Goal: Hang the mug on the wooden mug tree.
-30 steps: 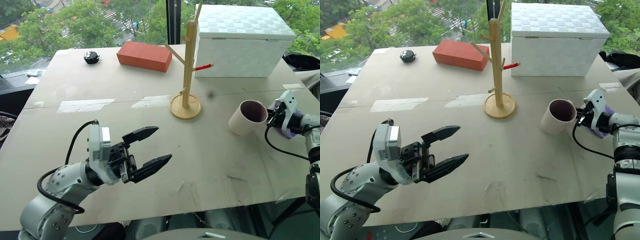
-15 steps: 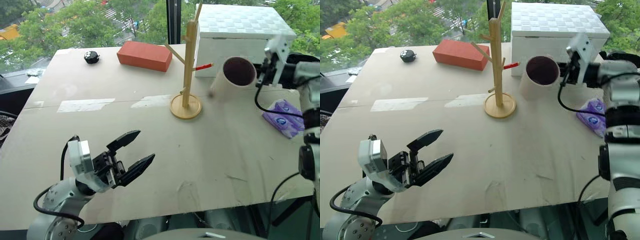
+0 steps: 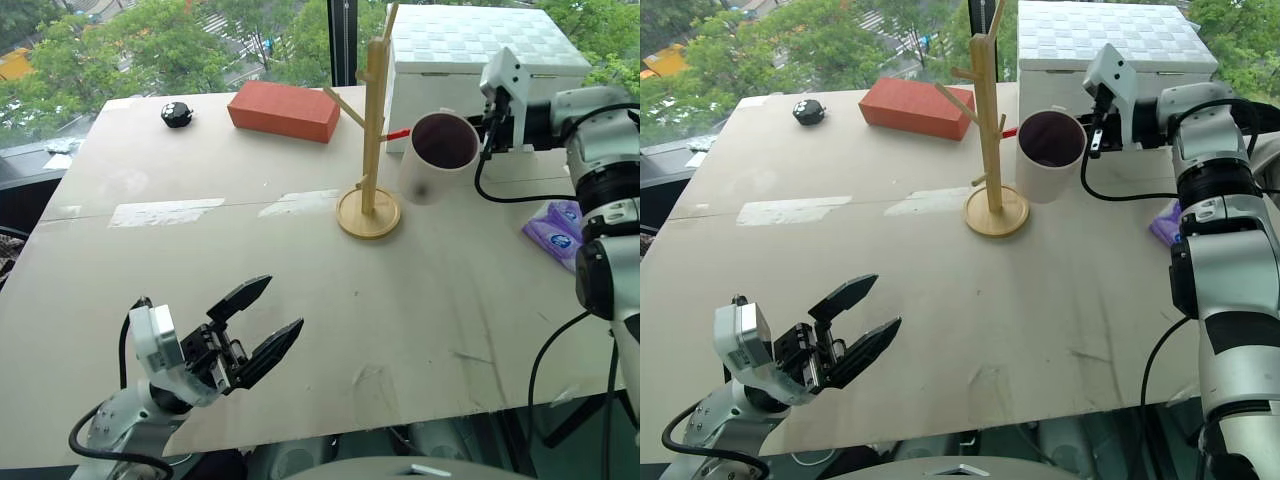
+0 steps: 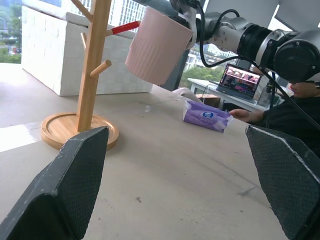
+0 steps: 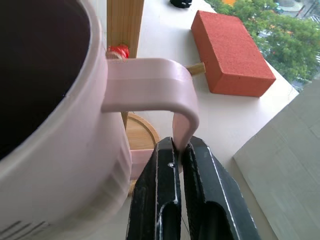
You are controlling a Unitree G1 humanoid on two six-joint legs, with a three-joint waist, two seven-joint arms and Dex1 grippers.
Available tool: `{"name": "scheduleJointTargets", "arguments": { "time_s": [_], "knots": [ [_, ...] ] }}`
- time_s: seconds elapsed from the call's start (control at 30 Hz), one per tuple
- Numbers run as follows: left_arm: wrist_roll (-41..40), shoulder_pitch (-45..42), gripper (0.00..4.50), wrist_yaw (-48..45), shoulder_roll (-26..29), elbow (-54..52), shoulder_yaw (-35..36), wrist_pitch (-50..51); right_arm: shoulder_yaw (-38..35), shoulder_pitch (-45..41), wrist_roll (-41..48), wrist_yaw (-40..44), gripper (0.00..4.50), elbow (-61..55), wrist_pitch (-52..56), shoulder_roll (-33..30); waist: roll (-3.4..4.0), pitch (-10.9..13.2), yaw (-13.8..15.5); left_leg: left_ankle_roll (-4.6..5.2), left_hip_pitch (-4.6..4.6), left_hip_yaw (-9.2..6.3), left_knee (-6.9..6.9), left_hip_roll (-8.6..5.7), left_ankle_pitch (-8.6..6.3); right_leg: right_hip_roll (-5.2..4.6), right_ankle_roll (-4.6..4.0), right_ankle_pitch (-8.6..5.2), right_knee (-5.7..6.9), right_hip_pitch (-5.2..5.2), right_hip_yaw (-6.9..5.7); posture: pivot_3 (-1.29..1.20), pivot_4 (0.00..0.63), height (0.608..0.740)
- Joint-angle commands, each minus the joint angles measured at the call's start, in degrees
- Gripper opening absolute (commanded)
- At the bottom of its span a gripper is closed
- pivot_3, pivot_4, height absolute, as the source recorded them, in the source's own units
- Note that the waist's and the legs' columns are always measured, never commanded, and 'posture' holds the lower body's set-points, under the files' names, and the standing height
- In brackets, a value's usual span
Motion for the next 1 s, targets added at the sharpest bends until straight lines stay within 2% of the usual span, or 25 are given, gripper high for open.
{"name": "scheduleJointTargets", "arguments": {
  "time_s": [0.03,0.3,0.57,0.67,0.77,0.8,0.87,1.0],
  "knots": [
    [-0.85,0.75,4.50,-0.48,-0.80,-2.85,-0.24,-2.22,-0.22,-3.16,-0.93,-0.02,0.08,0.55,-1.32,0.84,0.01,0.00,0.03,0.00,0.00,0.00,0.00,0.00,0.00,0.00,0.00,0.00,0.00,0.00,0.00,0.00,0.150,0.740],
    [-4.24,2.02,4.50,-2.77,-1.27,-2.02,2.44,-4.46,0.02,-5.89,-2.38,0.61,0.08,0.89,0.55,2.77,0.04,0.02,0.09,-0.01,-0.03,0.00,-0.01,-0.03,0.00,-0.06,0.00,0.00,-0.03,-0.02,-0.01,0.00,0.150,0.740],
    [-4.61,1.25,4.50,-4.19,-0.86,-0.35,3.43,-5.10,2.44,-6.09,-7.41,-7.15,0.08,4.14,-1.06,5.78,0.04,0.03,-0.10,-0.01,0.00,0.00,-0.03,-0.02,0.00,-0.01,-0.01,0.00,-0.01,-0.03,0.00,0.00,0.150,0.740],
    [-4.86,1.21,4.50,-4.58,-0.86,-0.27,3.66,-5.33,1.79,-4.64,-7.15,-7.02,0.80,4.60,-1.45,5.59,0.04,0.02,0.10,-0.01,-0.02,0.00,-0.03,-0.04,0.00,-0.02,-0.01,0.00,-0.02,-0.02,0.00,0.00,0.150,0.740],
    [-5.21,1.33,4.50,-4.73,-1.03,-0.45,3.76,-5.57,0.05,-3.83,-6.61,-11.13,2.25,4.13,-2.74,4.04,0.04,0.03,0.10,-0.01,-0.04,0.01,-0.03,-0.07,0.00,-0.05,0.00,0.00,-0.04,-0.02,0.00,0.00,0.150,0.740],
    [-5.31,1.36,4.50,-4.76,-1.08,-0.51,3.76,-5.63,-0.52,-3.69,-6.27,-11.72,2.47,3.95,-2.68,3.39,0.04,0.03,0.06,-0.01,-0.04,0.01,-0.03,-0.07,0.00,-0.05,0.00,0.00,-0.04,-0.02,0.00,0.00,0.150,0.740],
    [-5.52,1.36,4.50,-4.85,-1.10,-0.47,3.81,-5.69,-1.63,-3.13,-5.20,-11.08,3.42,3.05,-1.82,1.64,0.05,0.03,0.14,-0.01,-0.04,0.00,-0.03,-0.07,0.00,-0.05,0.00,0.00,-0.03,-0.03,0.00,0.00,0.150,0.740],
    [-5.75,1.06,4.50,-5.36,-1.03,0.26,3.83,-5.75,-3.31,0.54,-3.31,-7.24,3.42,-0.71,-0.08,-3.26,0.04,0.03,0.13,0.00,-0.03,0.01,-0.03,-0.07,0.00,-0.04,0.00,0.00,-0.04,-0.01,-0.01,0.00,0.150,0.740]
  ]
}}
